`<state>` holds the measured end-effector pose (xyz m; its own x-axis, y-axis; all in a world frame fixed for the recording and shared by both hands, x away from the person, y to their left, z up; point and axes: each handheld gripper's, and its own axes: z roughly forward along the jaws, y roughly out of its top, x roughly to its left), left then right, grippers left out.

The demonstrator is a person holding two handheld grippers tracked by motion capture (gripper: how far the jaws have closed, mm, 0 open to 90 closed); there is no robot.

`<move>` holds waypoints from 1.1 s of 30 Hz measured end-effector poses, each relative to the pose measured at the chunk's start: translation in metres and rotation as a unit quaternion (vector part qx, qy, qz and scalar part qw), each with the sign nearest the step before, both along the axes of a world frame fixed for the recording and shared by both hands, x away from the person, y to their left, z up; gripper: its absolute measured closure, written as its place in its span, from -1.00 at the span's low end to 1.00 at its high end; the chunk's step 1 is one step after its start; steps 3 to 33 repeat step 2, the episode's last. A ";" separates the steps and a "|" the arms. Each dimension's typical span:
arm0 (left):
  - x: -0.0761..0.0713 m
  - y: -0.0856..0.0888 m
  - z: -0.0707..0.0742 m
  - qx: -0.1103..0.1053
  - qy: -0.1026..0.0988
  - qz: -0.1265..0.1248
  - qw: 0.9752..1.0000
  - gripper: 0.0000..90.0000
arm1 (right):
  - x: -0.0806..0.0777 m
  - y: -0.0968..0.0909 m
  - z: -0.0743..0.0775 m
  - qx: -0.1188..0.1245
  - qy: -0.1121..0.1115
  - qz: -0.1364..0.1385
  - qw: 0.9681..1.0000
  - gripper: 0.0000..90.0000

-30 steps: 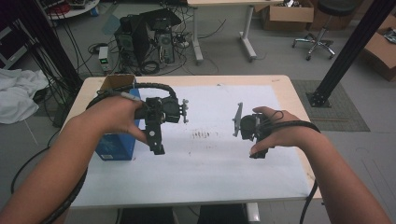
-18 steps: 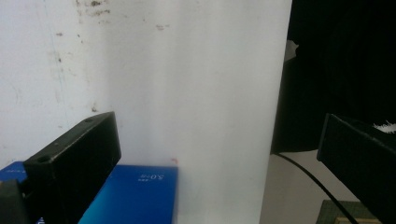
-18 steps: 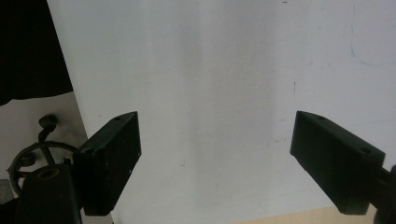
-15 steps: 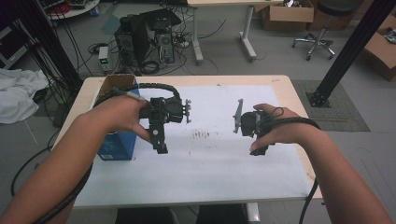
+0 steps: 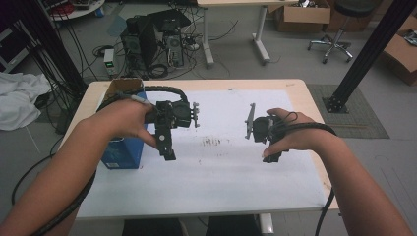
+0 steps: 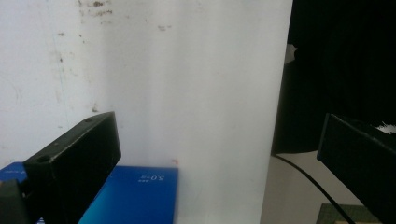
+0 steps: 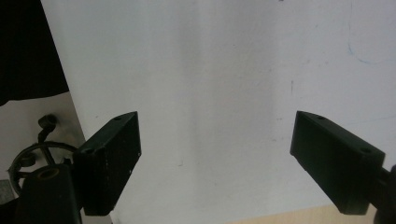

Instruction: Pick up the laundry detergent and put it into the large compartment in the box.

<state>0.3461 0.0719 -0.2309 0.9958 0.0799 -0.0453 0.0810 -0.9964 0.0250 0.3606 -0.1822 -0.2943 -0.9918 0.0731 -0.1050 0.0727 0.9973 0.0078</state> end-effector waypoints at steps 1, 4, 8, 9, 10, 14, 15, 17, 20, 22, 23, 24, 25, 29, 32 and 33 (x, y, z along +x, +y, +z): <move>0.000 0.000 0.000 0.001 0.001 0.000 1.000 -1.00 | 0.000 0.000 0.000 -0.001 0.000 0.000 1.000 -0.63; -0.001 0.001 -0.001 0.001 0.001 -0.001 1.000 -1.00 | 0.000 0.001 0.000 -0.002 0.002 0.000 1.000 -0.63; -0.001 0.001 -0.001 0.001 0.001 -0.001 1.000 -1.00 | 0.000 0.001 0.000 -0.002 0.002 0.000 1.000 -0.63; -0.001 0.001 -0.001 0.001 0.001 -0.001 1.000 -1.00 | 0.000 0.001 0.000 -0.002 0.002 0.000 1.000 -0.63; -0.001 0.001 -0.001 0.001 0.001 -0.001 1.000 -1.00 | 0.000 0.001 0.000 -0.002 0.002 0.000 1.000 -0.63; -0.001 0.001 -0.001 0.001 0.001 -0.001 1.000 -1.00 | 0.000 0.001 0.000 -0.002 0.002 0.000 1.000 -0.63; -0.001 0.001 -0.001 0.001 0.001 -0.001 1.000 -1.00 | 0.000 0.001 0.000 -0.002 0.002 0.000 1.000 -0.63; -0.001 0.001 -0.001 0.001 0.001 -0.001 1.000 -1.00 | 0.000 0.001 0.000 -0.002 0.002 0.000 1.000 -0.63; -0.001 0.001 -0.001 0.001 0.001 -0.001 1.000 -1.00 | 0.000 0.001 0.000 -0.002 0.002 0.000 1.000 -0.63; -0.001 0.001 -0.001 0.001 0.001 -0.001 1.000 -1.00 | 0.000 0.001 0.000 -0.002 0.002 0.000 1.000 -0.63; -0.001 0.001 -0.001 0.001 0.001 -0.001 1.000 -1.00 | 0.000 0.001 0.000 -0.002 0.002 0.000 1.000 -0.63; -0.001 0.001 -0.001 0.001 0.001 -0.001 1.000 -1.00 | 0.000 0.001 0.000 -0.002 0.002 0.000 1.000 -0.63; -0.001 0.001 -0.001 0.001 0.001 -0.001 1.000 -1.00 | 0.000 0.001 0.000 -0.002 0.002 0.000 1.000 -0.63; -0.001 0.001 -0.001 0.001 0.001 -0.001 1.000 -1.00 | 0.000 0.001 0.000 -0.002 0.002 0.000 1.000 -0.63; -0.001 0.001 -0.001 0.001 0.001 -0.001 1.000 -1.00 | 0.000 0.001 0.000 -0.002 0.002 0.000 1.000 -0.63; -0.001 0.001 -0.001 0.001 0.001 -0.001 1.000 -1.00 | 0.000 0.001 0.000 -0.002 0.002 0.000 1.000 -0.63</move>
